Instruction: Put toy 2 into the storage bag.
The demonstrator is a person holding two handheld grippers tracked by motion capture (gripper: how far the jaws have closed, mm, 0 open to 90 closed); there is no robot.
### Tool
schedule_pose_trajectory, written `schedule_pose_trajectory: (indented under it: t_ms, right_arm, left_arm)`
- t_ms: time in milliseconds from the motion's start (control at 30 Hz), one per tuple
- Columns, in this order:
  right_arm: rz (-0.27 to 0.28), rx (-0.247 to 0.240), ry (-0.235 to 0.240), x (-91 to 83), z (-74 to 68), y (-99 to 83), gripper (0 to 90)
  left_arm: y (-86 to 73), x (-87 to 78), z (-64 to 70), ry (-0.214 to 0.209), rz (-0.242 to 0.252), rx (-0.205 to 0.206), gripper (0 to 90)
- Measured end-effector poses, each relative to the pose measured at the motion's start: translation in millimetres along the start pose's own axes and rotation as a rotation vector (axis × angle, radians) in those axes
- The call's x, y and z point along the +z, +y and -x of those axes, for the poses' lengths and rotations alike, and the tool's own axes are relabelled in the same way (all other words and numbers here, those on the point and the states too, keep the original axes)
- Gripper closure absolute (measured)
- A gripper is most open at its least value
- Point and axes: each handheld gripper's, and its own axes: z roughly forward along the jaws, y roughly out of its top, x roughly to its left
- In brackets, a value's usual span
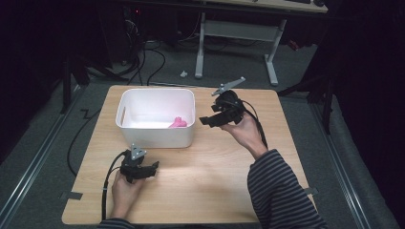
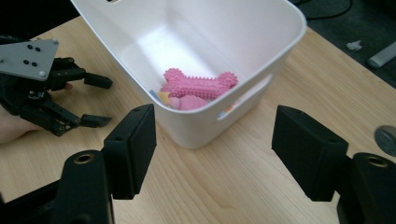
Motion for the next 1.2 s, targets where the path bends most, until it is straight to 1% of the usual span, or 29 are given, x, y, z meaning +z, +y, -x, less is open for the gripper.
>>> schedule_pose_trajectory:
  t_ms: [33,133,167,333,400,433,467,533,600,700,767,833,900,967,1033,1067,1100,1133,1200]
  right_arm:
    - [0.012,0.002,-0.007,-3.5,2.2,-4.2,31.6]
    - [0.036,0.028,-0.026,-13.0,6.7,-16.7,32.0]
    - [0.041,0.026,-0.031,-15.5,8.6,-20.6,32.1]
    - [0.052,0.046,-0.056,-26.2,12.5,-38.2,32.3]
    - [0.065,0.055,-0.062,-30.9,14.2,-46.6,32.4]
    - [0.065,0.055,-0.062,-30.9,14.2,-46.6,32.4]
    - [0.072,0.065,-0.071,-35.1,15.8,-54.3,32.5]
    - [0.079,0.072,-0.081,-38.5,17.3,-61.4,32.6]
    - [0.086,0.090,-0.092,-42.3,19.3,-70.7,33.0]
    - [0.094,0.114,-0.096,-45.3,22.7,-83.3,33.6]
    - [0.088,0.122,-0.103,-46.3,24.6,-90.2,33.7]
    - [0.092,0.132,-0.117,-49.0,25.4,-98.2,33.9]
    - [0.101,0.150,-0.114,-51.1,26.1,-105.4,34.0]
    - [0.100,0.158,-0.126,-52.8,25.9,-111.3,34.1]
    - [0.113,0.176,-0.128,-54.6,26.8,-118.9,34.3]
    - [0.108,0.182,-0.131,-55.1,27.5,-123.4,34.3]
    - [0.108,0.182,-0.131,-55.1,27.5,-123.4,34.3]
    - [0.113,0.193,-0.142,-56.2,27.9,-130.0,34.5]
    - [0.111,0.211,-0.145,-56.8,29.5,-137.6,34.5]
  left_arm:
    - [0.0,0.0,0.0,0.000,0.000,0.000,25.9]
    - [0.0,0.0,-0.1,0.000,-0.001,0.001,25.9]
    - [0.0,0.0,-0.1,0.000,-0.001,0.001,26.0]
    - [0.0,0.0,0.0,0.000,0.000,0.000,25.9]
    - [0.0,0.0,0.0,0.000,0.000,0.000,25.9]
    - [0.0,0.0,0.0,0.000,0.000,0.000,26.0]
    - [0.0,0.0,0.0,0.000,0.000,0.000,26.0]
    - [0.0,0.0,0.0,0.000,0.000,0.000,26.0]
    - [0.0,0.0,0.0,0.000,0.000,0.000,25.9]
    - [0.0,-0.1,-0.1,0.000,-0.001,0.001,26.0]
    - [0.0,0.0,-0.1,0.000,0.000,0.000,26.0]
    - [0.0,0.0,0.0,0.000,0.000,0.000,25.9]
    - [0.0,0.0,0.0,0.000,0.000,0.000,25.9]
    - [0.0,0.0,-0.1,0.000,0.000,0.000,25.9]
    - [0.0,0.0,0.0,0.000,0.000,0.000,25.9]
    - [0.0,0.0,-0.1,0.000,0.000,0.000,26.0]
    - [0.0,0.0,-0.1,0.000,0.000,0.000,26.0]
    - [0.0,0.0,0.0,0.000,0.000,0.000,25.9]
    - [0.0,0.0,0.0,0.000,0.000,0.000,26.0]
